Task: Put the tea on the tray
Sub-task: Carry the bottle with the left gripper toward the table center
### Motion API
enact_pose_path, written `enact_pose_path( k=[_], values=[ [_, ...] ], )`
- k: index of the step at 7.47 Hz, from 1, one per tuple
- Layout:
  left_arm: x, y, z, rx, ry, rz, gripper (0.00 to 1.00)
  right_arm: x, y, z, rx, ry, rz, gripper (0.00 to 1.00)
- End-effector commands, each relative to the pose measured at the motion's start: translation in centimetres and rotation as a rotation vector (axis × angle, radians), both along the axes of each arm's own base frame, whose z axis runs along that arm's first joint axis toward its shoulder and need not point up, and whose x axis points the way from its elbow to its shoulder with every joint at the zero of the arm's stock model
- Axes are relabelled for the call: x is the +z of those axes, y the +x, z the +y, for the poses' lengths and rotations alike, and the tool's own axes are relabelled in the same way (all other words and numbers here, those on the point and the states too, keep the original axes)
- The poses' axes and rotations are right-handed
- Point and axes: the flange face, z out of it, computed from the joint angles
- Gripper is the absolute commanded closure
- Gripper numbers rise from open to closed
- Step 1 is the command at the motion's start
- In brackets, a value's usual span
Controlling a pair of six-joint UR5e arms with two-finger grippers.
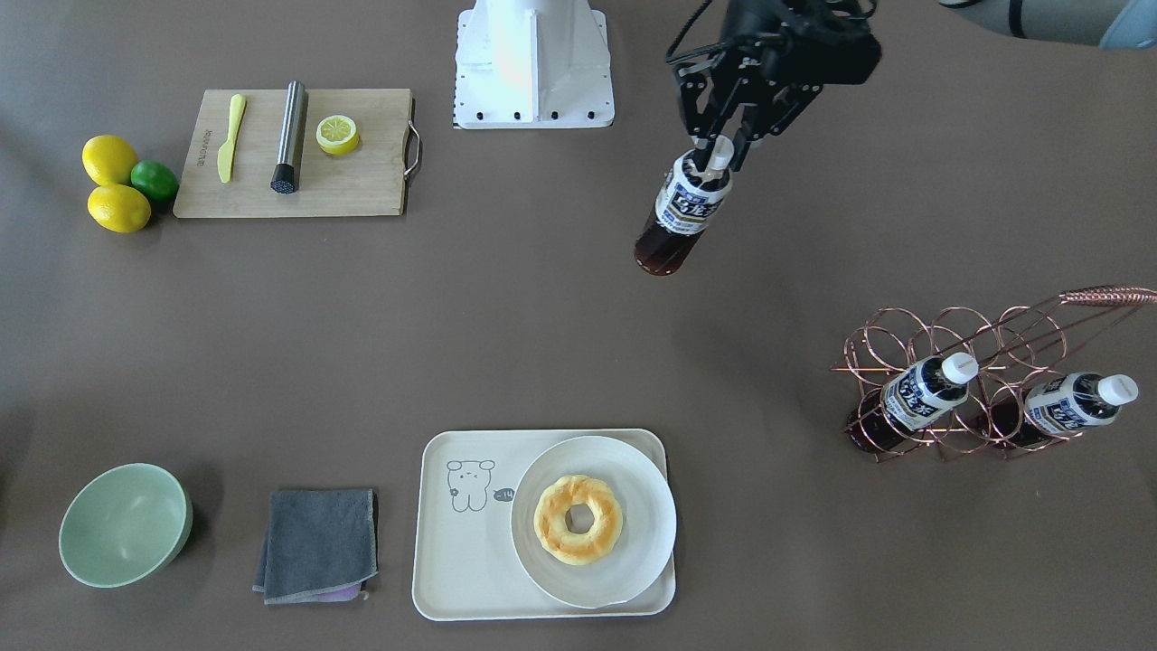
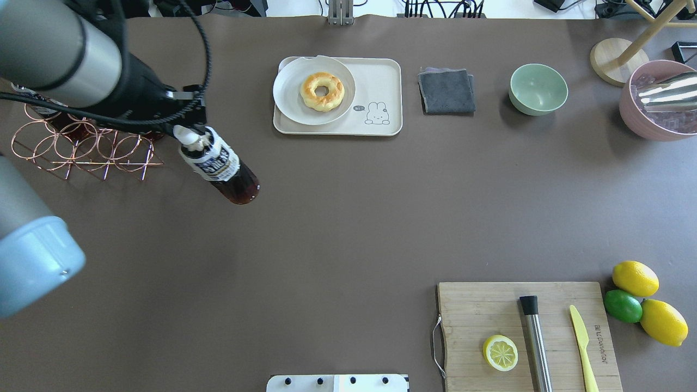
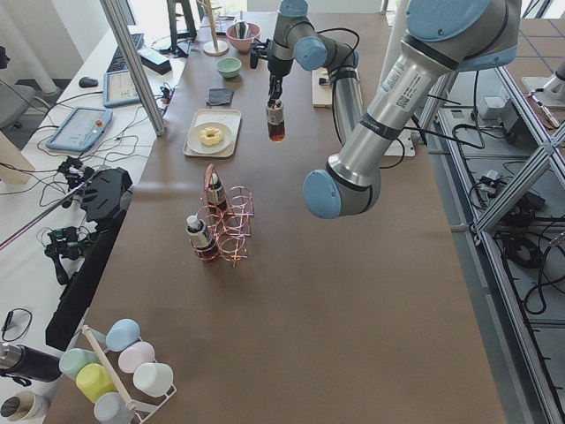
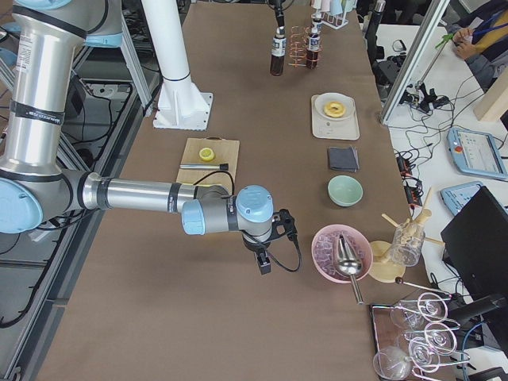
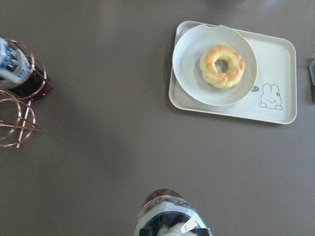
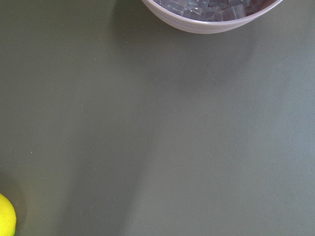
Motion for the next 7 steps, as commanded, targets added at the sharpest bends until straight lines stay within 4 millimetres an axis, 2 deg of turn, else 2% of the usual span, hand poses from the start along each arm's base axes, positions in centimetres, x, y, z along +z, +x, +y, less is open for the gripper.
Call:
enact_pose_path(
  k=[1, 2, 3, 4, 7],
  values=[
    [-3.9, 11.5, 2.2, -0.051, -0.006, -0.056, 1.0, 0.0, 0.0, 0.0, -0.001, 0.001, 0.001, 0.0],
    [-4.5, 14.8, 2.3, -0.051, -0.029, -0.077, 1.0, 0.0, 0.0, 0.0, -0.001, 0.001, 0.001, 0.0],
    [-4.6, 16.5, 2.1, -0.058, -0.057, -0.083, 1.0, 0.0, 0.0, 0.0, -0.001, 0.001, 0.001, 0.0],
    [-4.4, 18.2, 3.6, -0.042, -0.057, -0.093, 1.0, 0.0, 0.0, 0.0, -0.001, 0.001, 0.001, 0.0],
    [-4.7, 19.3, 4.7, -0.057, -0.046, -0.075, 1.0, 0.1, 0.0, 0.2, 0.0, -0.003, 0.0, 0.0]
  ],
)
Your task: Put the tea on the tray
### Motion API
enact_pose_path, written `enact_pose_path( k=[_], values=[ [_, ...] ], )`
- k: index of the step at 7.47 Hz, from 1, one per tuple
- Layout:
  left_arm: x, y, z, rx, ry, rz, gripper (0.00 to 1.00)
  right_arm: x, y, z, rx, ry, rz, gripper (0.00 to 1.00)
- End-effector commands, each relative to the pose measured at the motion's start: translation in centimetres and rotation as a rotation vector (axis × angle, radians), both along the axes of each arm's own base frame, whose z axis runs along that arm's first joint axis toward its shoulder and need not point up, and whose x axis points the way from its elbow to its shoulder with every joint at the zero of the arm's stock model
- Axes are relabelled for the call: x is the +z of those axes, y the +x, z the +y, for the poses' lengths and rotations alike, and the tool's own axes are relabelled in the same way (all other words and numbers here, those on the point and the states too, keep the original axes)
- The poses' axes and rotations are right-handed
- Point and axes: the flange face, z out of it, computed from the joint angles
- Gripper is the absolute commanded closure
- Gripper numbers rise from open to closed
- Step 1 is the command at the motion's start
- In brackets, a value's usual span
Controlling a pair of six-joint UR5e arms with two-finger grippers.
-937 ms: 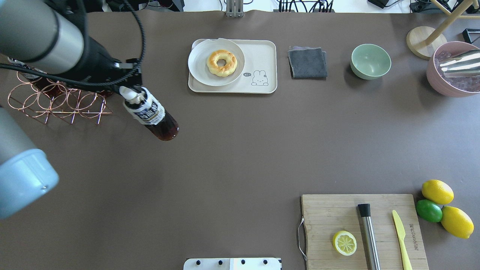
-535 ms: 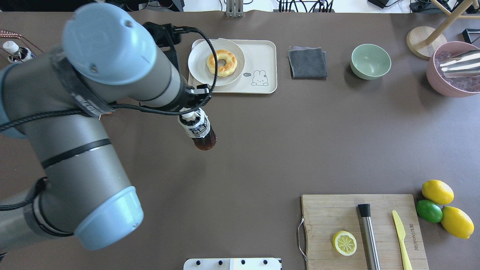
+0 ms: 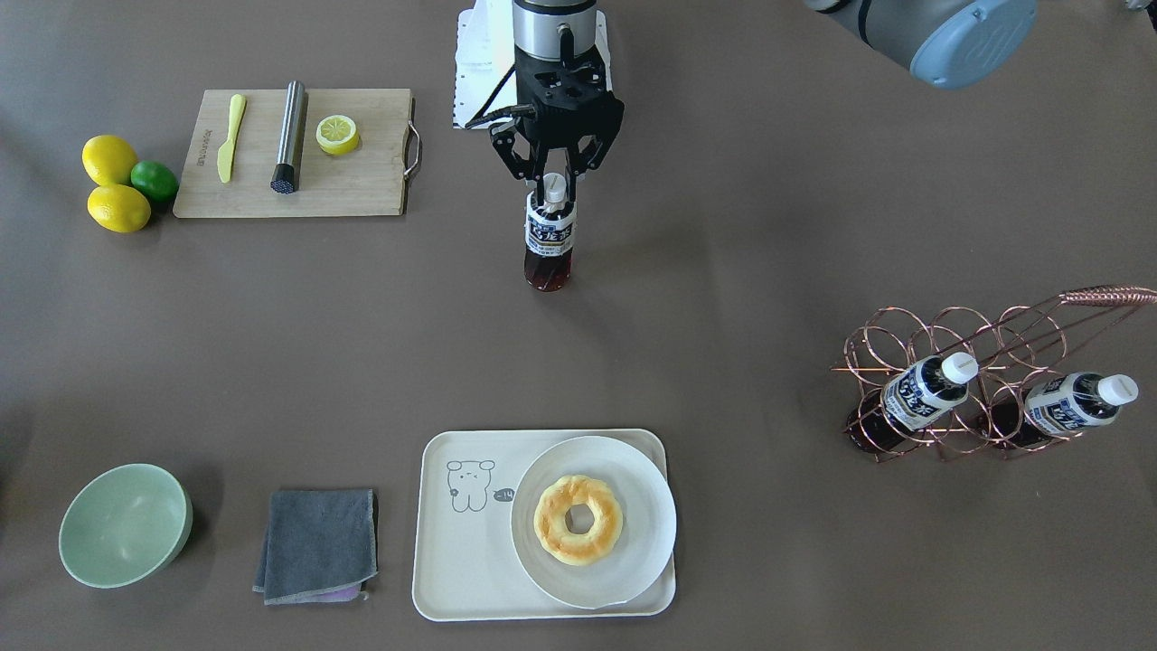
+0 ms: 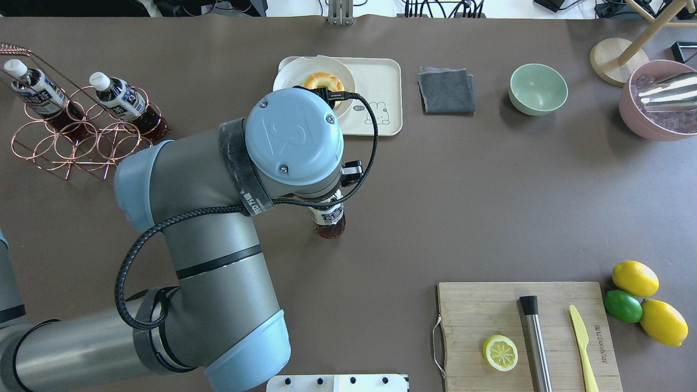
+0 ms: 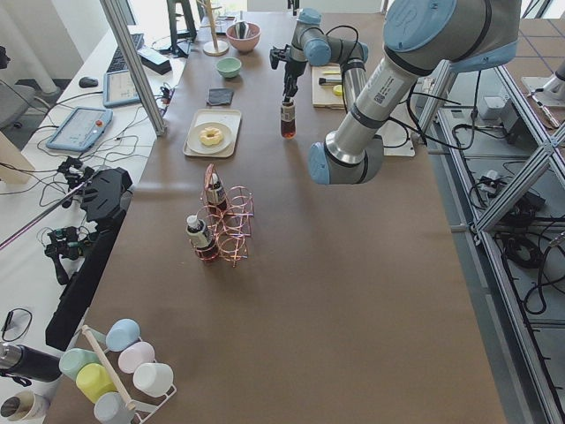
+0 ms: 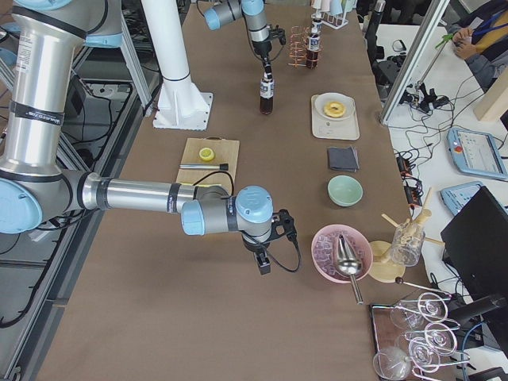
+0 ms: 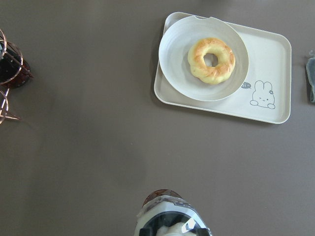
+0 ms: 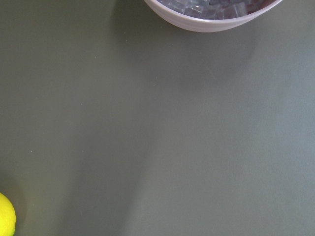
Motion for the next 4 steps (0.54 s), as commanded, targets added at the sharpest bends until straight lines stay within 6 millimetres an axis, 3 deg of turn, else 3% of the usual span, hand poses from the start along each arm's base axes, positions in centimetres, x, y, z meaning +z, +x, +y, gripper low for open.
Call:
enact_pose_path(
  k=[1, 2, 3, 4],
  values=[
    [-0.31, 0.52, 0.64, -0.009, -0.004, 0.01, 1.0, 0.15, 0.01, 0.18, 0.0, -0.004, 0.0, 0.0],
    [-0.38, 0.46, 0.58, -0.019, 0.009, 0.008, 1.0, 0.15, 0.01, 0.18, 0.001, -0.005, 0.0, 0.0],
    [-0.1, 0.64, 0.59, -0.018, 0.008, 0.002, 0.27, 0.01, 0.0, 0.1, 0.0, -0.001, 0.0, 0.0],
    [0.14, 1.03, 1.13, -0.006, 0.008, -0.001, 0.1, -0.11, -0.01, -0.05, 0.001, 0.001, -0.001, 0.0]
  ],
)
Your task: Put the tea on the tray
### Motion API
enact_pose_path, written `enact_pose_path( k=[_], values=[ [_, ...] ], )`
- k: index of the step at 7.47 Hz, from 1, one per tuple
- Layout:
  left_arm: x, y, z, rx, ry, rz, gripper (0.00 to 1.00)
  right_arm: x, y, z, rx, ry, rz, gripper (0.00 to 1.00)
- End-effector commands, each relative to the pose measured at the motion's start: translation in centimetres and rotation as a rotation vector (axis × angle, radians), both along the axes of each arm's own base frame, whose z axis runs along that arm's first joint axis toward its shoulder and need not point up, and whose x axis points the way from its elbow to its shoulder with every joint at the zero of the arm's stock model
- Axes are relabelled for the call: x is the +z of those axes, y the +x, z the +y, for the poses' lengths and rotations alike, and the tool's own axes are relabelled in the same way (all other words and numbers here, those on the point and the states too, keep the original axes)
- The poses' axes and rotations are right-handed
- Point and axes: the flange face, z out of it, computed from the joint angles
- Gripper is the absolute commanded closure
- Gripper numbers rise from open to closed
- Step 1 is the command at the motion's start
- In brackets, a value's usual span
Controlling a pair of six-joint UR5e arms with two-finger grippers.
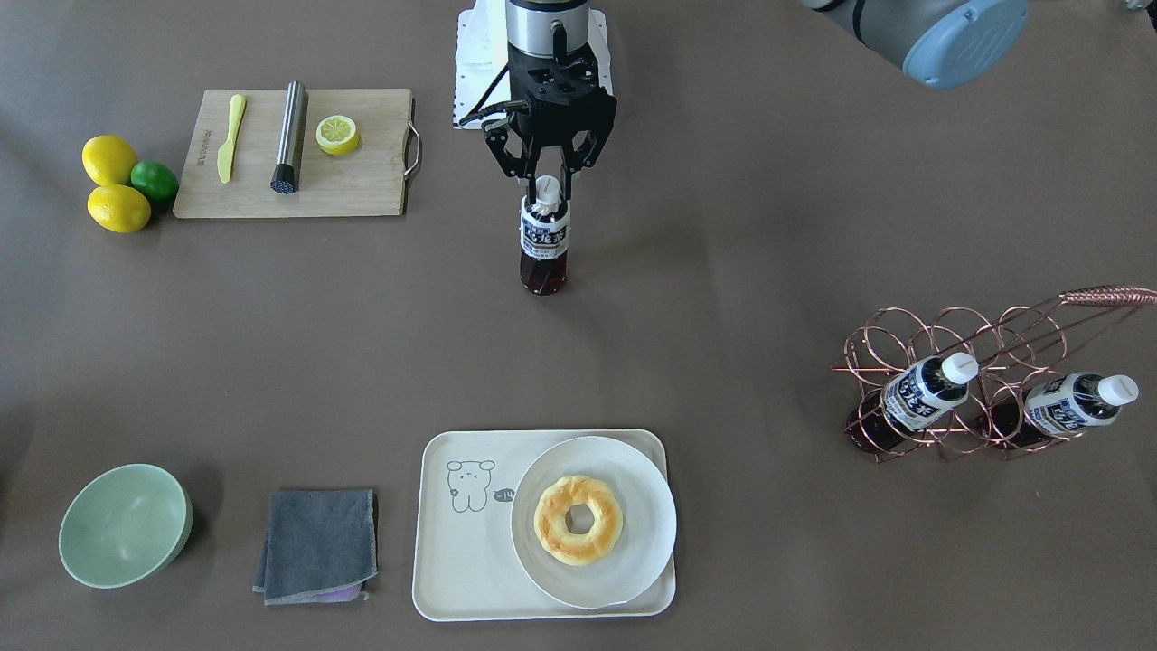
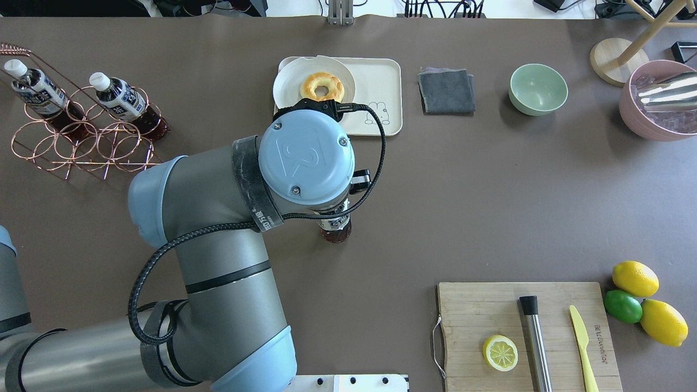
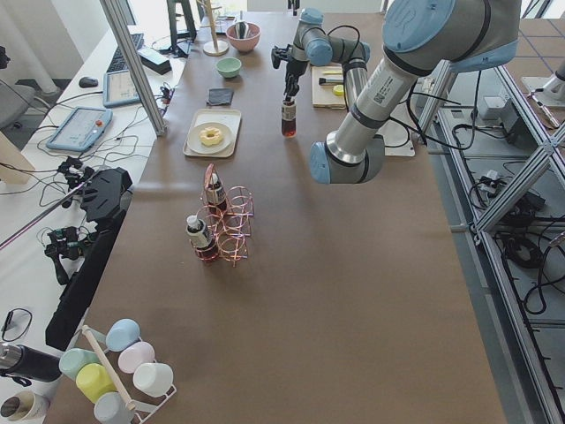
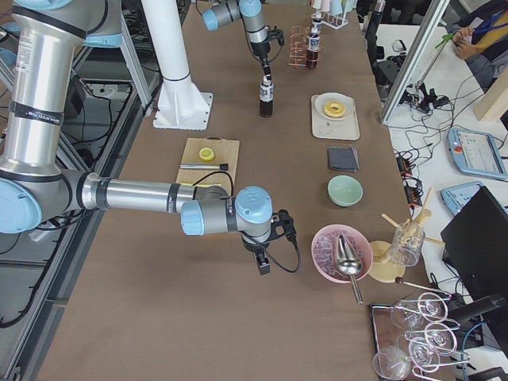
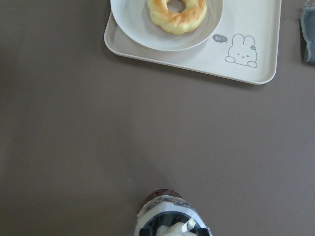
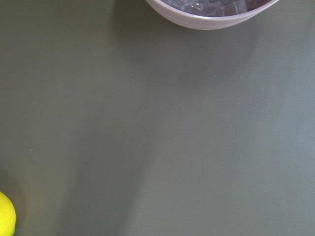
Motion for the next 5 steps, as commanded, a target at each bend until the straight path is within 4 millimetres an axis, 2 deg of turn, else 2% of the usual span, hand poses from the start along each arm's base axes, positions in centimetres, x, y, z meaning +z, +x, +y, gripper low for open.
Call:
enact_pose_path(
  k=[1, 2, 3, 4, 5],
  values=[
    [0.2, 0.2, 0.6, 0.009, 0.005, -0.003, 0.04, -0.5, -0.1, -0.3, 0.005, 0.003, -0.007, 0.0],
    [-0.4, -0.3, 0.9, 0.013, 0.01, 0.015, 0.04, -3.0, -1.1, -1.2, 0.053, -0.027, -0.054, 0.0],
    [-1.3, -2.3, 1.3, 0.009, 0.027, 0.052, 0.05, -7.3, -3.7, -2.1, 0.075, -0.026, -0.069, 0.0],
    [-1.2, -3.8, 0.8, -0.006, 0.03, 0.063, 0.06, -12.2, -7.3, -3.1, 0.083, -0.027, -0.099, 0.0],
    [0.6, -4.9, 0.5, 0.008, 0.048, 0.042, 0.07, -17.1, -12.1, -4.2, 0.081, -0.048, -0.137, 0.0]
  ],
)
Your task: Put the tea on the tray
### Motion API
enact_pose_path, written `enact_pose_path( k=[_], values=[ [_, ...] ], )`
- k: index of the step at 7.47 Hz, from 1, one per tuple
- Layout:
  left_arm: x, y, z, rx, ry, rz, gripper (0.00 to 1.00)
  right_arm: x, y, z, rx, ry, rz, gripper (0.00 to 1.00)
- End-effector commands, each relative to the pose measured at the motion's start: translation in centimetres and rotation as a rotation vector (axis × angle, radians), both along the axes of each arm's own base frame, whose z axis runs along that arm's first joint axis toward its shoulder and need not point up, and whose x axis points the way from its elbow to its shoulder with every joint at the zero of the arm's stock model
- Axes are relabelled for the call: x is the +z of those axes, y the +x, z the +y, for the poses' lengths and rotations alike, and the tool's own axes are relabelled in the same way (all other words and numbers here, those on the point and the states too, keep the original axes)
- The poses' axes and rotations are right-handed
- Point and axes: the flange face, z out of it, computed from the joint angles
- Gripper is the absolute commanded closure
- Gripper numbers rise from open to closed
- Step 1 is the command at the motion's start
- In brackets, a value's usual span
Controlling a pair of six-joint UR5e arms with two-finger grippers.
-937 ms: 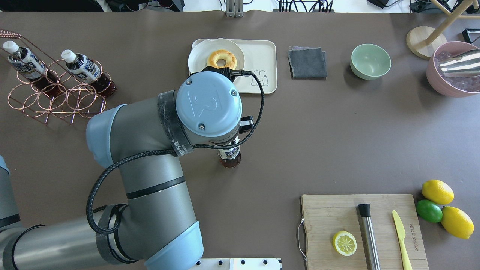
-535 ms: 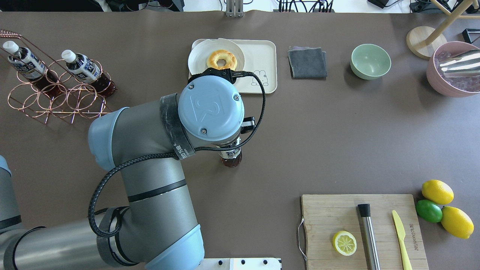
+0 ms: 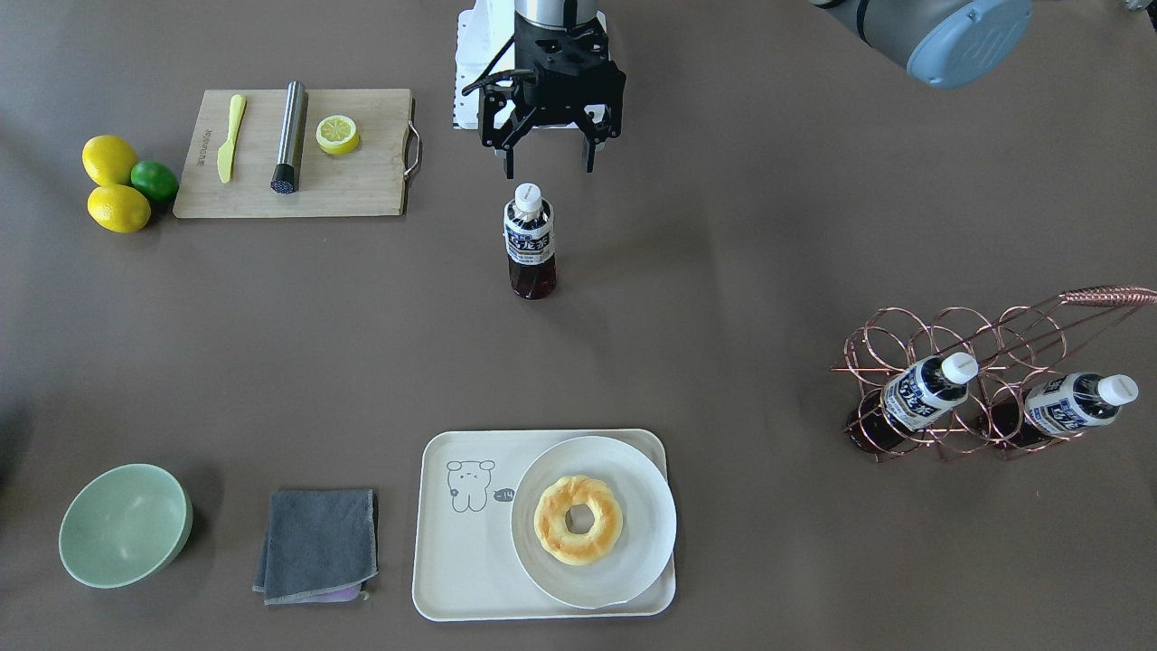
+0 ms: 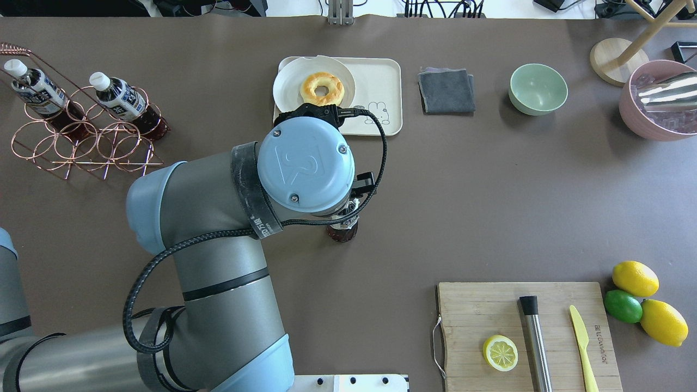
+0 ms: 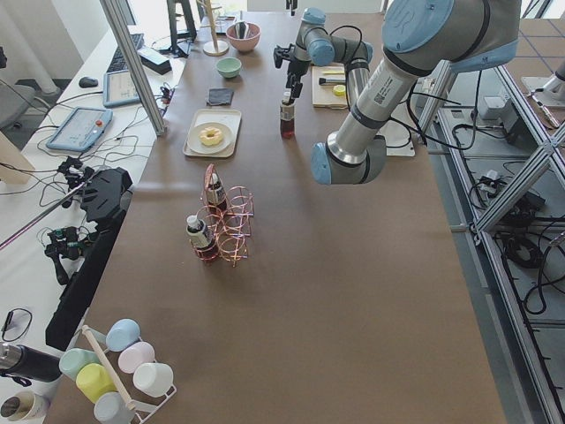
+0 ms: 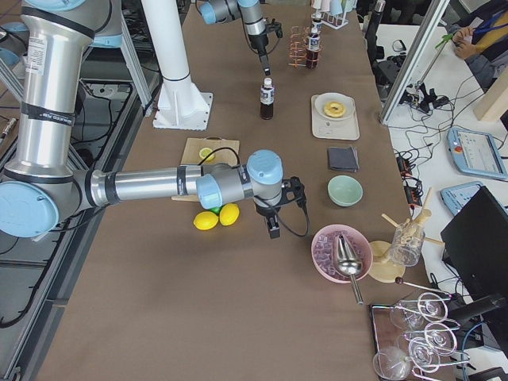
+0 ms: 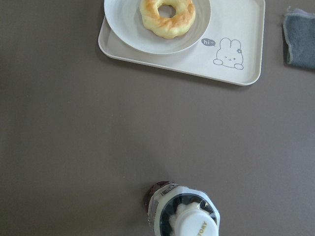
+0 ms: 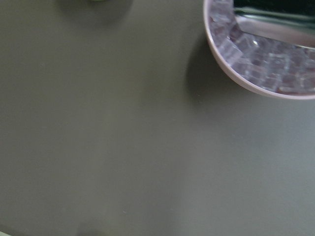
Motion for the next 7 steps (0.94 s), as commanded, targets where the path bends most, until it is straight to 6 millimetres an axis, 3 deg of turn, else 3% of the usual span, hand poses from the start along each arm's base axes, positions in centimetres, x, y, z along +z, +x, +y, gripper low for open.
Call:
enact_pose_path(
  k=[1, 3, 4, 6, 7],
  values=[
    [3.2, -4.5, -0.1, 0.062, 0.059, -0.014, 0.07, -13.5, -11.8, -2.3, 0.025, -0.064, -0.111, 0.0],
    [8.5, -11.5, -3.6, 0.159, 0.04, -0.021, 0.08, -23.4, -21.7, 0.2, 0.085, -0.127, -0.166, 0.0],
    [11.2, -14.0, -5.2, 0.181, 0.048, -0.024, 0.08, -28.5, -28.6, 2.4, 0.109, -0.201, -0.208, 0.0],
    [18.9, -18.5, -7.0, 0.241, 0.098, -0.04, 0.08, -38.9, -38.6, 6.3, 0.154, -0.256, -0.192, 0.0],
    [22.8, -21.4, -7.5, 0.274, 0.107, -0.038, 0.08, -43.9, -42.1, 7.6, 0.186, -0.224, -0.138, 0.0]
  ],
)
